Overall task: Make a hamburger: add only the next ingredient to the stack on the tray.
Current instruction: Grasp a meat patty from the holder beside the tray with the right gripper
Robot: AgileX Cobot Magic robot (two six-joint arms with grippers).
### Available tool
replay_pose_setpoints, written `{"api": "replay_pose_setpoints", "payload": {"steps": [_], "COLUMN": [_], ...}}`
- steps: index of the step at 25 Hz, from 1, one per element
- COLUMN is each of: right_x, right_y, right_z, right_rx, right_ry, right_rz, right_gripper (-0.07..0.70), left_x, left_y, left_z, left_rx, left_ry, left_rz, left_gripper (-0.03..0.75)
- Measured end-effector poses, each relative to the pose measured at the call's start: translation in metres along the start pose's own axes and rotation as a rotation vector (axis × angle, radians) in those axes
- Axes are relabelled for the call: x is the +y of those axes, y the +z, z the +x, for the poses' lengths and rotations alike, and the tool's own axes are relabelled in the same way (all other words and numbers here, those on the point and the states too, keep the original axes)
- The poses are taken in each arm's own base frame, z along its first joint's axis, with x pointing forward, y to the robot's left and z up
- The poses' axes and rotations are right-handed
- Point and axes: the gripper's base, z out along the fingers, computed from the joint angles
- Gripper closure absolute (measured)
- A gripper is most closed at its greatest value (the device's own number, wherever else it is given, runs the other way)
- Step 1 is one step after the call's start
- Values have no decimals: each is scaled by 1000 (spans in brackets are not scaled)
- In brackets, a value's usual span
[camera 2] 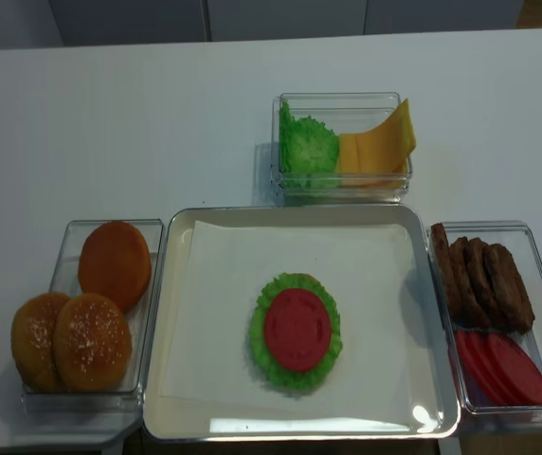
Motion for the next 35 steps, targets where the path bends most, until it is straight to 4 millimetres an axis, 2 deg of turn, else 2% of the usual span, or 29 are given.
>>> {"api": "replay_pose_setpoints", "payload": {"steps": [21, 24, 27, 31, 35], "right_x": [0, 0, 0, -2, -5], "right_y": [-3, -1, 11, 39, 77], "right_z": [-4, -18, -38, -69, -99], "right_rx": [-23, 13, 81, 153, 249], "right_ry": [52, 85, 100, 118, 131], "right_rz": [-2, 0, 5, 15, 26], "right_gripper": [87, 92, 92, 92, 101], "left_x": [0, 0, 0, 0, 0], "left_y": [0, 0, 0, 0, 0], "left_z": [0, 0, 0, 0, 0], "left_rx": [0, 0, 0, 0, 0], "left_ry": [0, 0, 0, 0, 0], "left_rz": [0, 0, 0, 0, 0], "left_gripper": [304, 304, 304, 304, 304]}}
